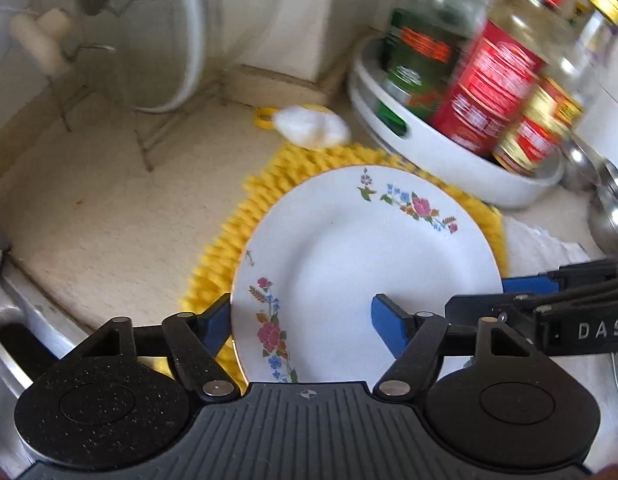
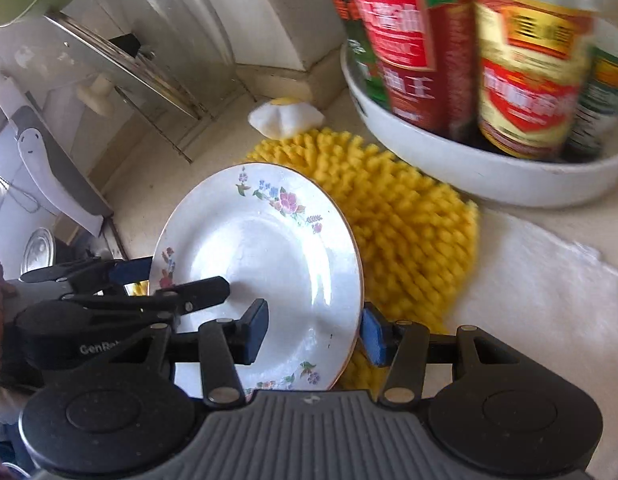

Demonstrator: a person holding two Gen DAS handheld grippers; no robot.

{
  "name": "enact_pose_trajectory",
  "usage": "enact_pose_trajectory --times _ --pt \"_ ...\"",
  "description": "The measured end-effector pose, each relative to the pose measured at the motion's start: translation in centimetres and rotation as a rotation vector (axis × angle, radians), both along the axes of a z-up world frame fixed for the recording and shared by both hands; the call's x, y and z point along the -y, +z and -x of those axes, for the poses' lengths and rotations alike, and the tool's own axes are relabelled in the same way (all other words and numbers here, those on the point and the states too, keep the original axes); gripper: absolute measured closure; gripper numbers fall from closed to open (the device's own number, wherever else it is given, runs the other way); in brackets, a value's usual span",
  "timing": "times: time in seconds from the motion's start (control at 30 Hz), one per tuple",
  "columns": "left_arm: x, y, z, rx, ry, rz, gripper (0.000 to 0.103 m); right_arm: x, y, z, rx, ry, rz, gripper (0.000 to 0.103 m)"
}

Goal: Organize plates and bowls
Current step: 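Grip the floral plate rim with the left tool and lift it, then carry the floral plate with the left tool toward the pink-flowered plates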

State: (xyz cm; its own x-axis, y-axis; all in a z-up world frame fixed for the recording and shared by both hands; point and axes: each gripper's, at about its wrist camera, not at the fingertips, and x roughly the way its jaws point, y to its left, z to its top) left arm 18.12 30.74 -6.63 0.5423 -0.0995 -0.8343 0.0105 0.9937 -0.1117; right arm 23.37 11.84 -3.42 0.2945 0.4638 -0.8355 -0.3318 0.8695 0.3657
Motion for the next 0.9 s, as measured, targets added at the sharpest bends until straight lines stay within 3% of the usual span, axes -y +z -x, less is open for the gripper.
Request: enact_pose_trajectory --times 0.1,0.2,0.37,0.6,0.9 --pt "0.5 -1.1 -0.3 -0.035 -0.029 0.034 0.028 1.7 -0.7 0.1 -0.01 -0.031 0.001 0.036" --pt "0.8 -1.2 -0.1 -0.012 -0.052 -0.011 0.029 2.3 -0.9 0.5 -0.01 -0.035 -0.013 0.036" --pt "1.3 -1.6 0.3 0.013 -0.109 -0.026 0.021 1.2 -2.1 1.5 0.025 0.017 -0.01 0.033" --pt "1.6 -0.8 0.5 0.015 -0.087 -0.028 0.03 1.5 -1.6 1.6 0.048 -0.005 -0.005 0.038" --pt "3.6 0.6 1.2 0.025 -0.135 -0.009 0.031 4.2 -1.2 3.0 0.004 -0.082 -0.014 0.038"
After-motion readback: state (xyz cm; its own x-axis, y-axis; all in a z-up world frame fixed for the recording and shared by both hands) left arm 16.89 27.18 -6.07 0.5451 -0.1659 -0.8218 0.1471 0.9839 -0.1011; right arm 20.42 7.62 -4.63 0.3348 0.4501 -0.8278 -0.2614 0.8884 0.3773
